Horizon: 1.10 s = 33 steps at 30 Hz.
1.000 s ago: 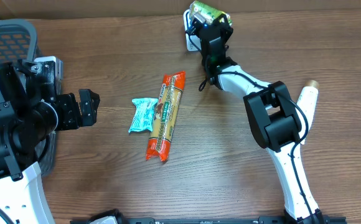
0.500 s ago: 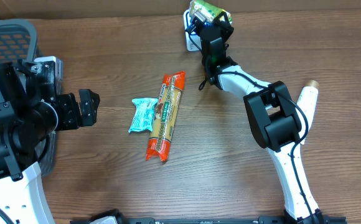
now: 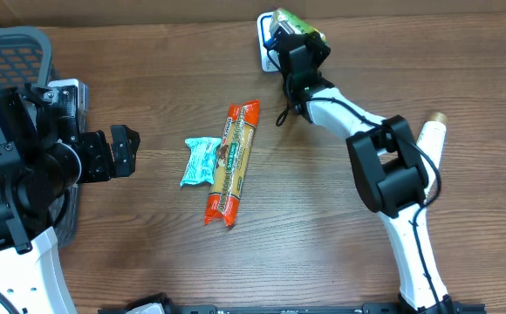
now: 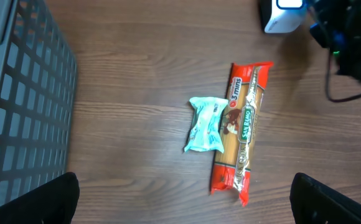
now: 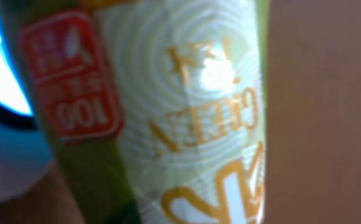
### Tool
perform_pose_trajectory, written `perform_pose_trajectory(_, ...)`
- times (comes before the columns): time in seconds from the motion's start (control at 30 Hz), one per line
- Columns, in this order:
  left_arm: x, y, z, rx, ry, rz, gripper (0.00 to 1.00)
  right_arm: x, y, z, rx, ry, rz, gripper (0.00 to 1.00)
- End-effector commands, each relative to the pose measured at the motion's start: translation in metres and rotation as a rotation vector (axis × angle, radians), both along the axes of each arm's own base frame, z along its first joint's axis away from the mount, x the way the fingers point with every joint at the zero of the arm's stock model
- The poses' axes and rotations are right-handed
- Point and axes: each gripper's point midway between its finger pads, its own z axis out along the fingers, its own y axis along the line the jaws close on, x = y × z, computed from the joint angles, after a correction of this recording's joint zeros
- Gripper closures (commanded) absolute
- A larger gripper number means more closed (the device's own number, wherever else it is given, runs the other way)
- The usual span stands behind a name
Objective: Scan the item barcode
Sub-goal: 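Hold the pouch in front of the scanner, then carry the pouch right and place it on the table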
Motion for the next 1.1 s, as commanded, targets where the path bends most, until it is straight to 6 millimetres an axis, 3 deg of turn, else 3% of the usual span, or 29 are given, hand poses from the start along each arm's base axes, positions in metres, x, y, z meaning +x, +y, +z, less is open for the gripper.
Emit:
perform_pose_trajectory(0.0, 0.0, -0.001, 0.0, 0.002, -0.003, -0.018, 0.0, -0.025, -0.002, 0.163, 0.365, -0.218, -0.052, 0.96)
perform_pose_trajectory(0.07, 0.0, -0.001, 0.0, 0.002, -0.003, -0.017, 0.01, -0.048, -0.009, 0.182, 0.506, -0.19, -0.099, 0.96)
perform_pose_trajectory(0.17, 0.0, -0.001, 0.0, 0.002, -0.003, -0.018, 0.0, -0.09, -0.008, 0.195, 0.712, -0.044, -0.106, 0.96)
perform_pose_trajectory(0.33, 0.0, -0.001, 0.0, 0.002, -0.003, -0.018, 0.0, -0.164, -0.02, 0.179, 0.956, 0.281, -0.211, 0.96)
perform_pose_trajectory(0.4, 0.0, -0.001, 0.0, 0.002, -0.003, -0.017, 0.0, -0.189, -0.039, 0.156, 1.015, 0.401, -0.369, 0.96)
perform_pose_trajectory(0.5, 0.0, -0.001, 0.0, 0.002, -0.003, -0.017, 0.01, -0.21, -0.065, 0.124, 1.032, 0.481, -0.566, 0.96)
perform_pose_trajectory(0.57, 0.0, -0.001, 0.0, 0.002, -0.003, -0.018, 0.0, -0.224, -0.088, 0.088, 1.018, 0.534, -0.699, 0.96)
perform_pose_trajectory(0.73, 0.0, -0.001, 0.0, 0.002, -0.003, -0.018, 0.01, -0.243, -0.12, 0.031, 1.026, 0.57, -0.884, 0.96)
perform_pose_trajectory(0.9, 0.0, -0.001, 0.0, 0.002, -0.003, -0.018, 0.0, -0.252, -0.143, -0.021, 1.058, 0.569, -0.953, 0.96)
perform_pose_trajectory(1.07, 0.0, -0.001, 0.0, 0.002, -0.003, -0.017, 0.0, -0.254, -0.159, -0.054, 1.074, 0.538, -0.947, 0.96)
